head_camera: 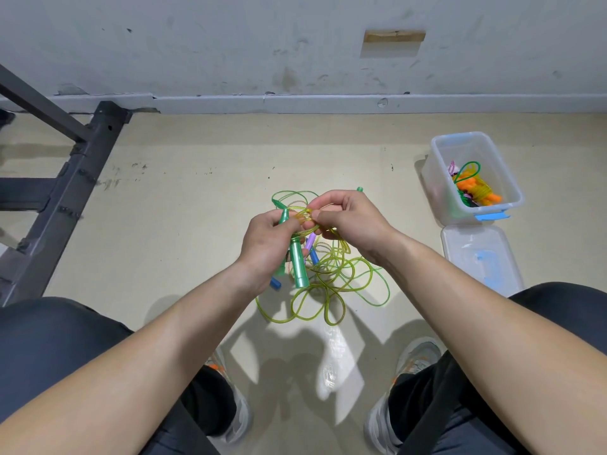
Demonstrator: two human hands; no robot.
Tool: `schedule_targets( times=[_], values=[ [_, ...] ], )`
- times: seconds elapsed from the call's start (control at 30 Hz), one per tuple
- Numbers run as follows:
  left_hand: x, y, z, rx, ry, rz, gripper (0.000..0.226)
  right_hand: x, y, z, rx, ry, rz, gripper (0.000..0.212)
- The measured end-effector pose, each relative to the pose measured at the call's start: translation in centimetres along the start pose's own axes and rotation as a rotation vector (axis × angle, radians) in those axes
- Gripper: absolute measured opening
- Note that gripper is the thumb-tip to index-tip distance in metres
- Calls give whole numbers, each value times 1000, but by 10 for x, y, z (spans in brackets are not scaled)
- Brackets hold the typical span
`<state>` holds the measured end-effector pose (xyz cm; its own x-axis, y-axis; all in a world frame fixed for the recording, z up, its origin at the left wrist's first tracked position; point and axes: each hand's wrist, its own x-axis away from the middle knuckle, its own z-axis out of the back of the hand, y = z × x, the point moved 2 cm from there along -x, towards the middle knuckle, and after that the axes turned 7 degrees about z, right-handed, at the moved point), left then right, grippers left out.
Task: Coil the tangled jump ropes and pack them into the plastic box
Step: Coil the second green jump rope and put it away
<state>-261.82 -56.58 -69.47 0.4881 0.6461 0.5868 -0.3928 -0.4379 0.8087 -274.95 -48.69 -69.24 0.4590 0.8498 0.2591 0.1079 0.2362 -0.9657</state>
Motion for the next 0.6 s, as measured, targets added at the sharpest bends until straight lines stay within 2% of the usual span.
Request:
schedule_targets(
  times=[0.07, 0.3, 0.47, 0.6],
  values=[
    [0, 1, 0, -32, 12, -6, 17, -1, 0, 3, 24, 23, 7, 13],
    [0, 2, 0, -25, -22, -7, 17, -5, 2, 5, 45, 102, 1, 16],
    [1, 5, 1, 163, -194, 128, 19, -4, 4, 11, 13, 4, 136, 15],
    [0, 9, 4, 252, -260, 154, 17, -3, 0, 9, 62, -79, 261, 23]
  ],
)
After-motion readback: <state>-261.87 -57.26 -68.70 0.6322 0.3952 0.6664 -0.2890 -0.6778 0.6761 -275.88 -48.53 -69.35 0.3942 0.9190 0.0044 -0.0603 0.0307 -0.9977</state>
